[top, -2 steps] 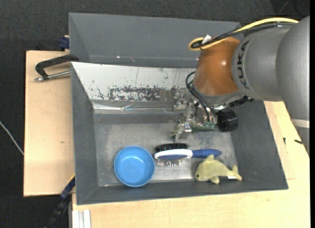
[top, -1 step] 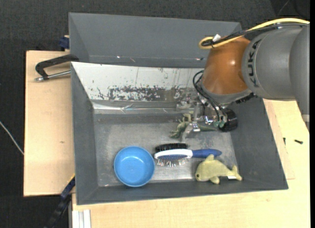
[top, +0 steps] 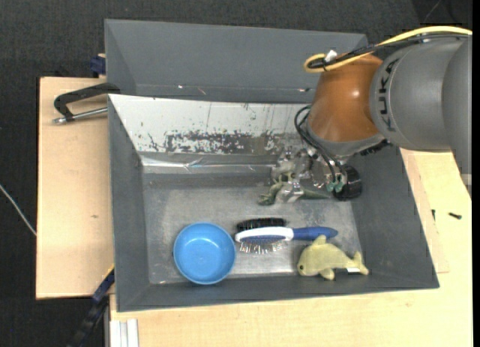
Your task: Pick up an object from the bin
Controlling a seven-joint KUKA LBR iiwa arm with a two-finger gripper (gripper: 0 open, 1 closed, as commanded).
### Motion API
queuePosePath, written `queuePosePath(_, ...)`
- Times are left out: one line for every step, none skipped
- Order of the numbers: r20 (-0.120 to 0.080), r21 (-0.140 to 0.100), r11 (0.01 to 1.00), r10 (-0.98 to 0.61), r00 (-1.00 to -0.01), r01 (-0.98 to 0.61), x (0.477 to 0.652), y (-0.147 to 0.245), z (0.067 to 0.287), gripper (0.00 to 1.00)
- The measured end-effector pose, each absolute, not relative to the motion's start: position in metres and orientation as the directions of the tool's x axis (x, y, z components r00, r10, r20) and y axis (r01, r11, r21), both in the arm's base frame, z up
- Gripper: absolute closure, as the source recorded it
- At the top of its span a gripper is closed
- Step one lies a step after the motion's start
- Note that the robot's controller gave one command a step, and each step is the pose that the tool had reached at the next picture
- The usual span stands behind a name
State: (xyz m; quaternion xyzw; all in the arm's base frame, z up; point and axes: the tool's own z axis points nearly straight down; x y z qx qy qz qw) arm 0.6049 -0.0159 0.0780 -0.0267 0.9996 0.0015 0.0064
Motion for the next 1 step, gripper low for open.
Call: queuePosePath(-0.013, 0.000, 0.999, -0.054, -0.998, -0.054, 0.6081, -0.0151, 0.1353, 1.00)
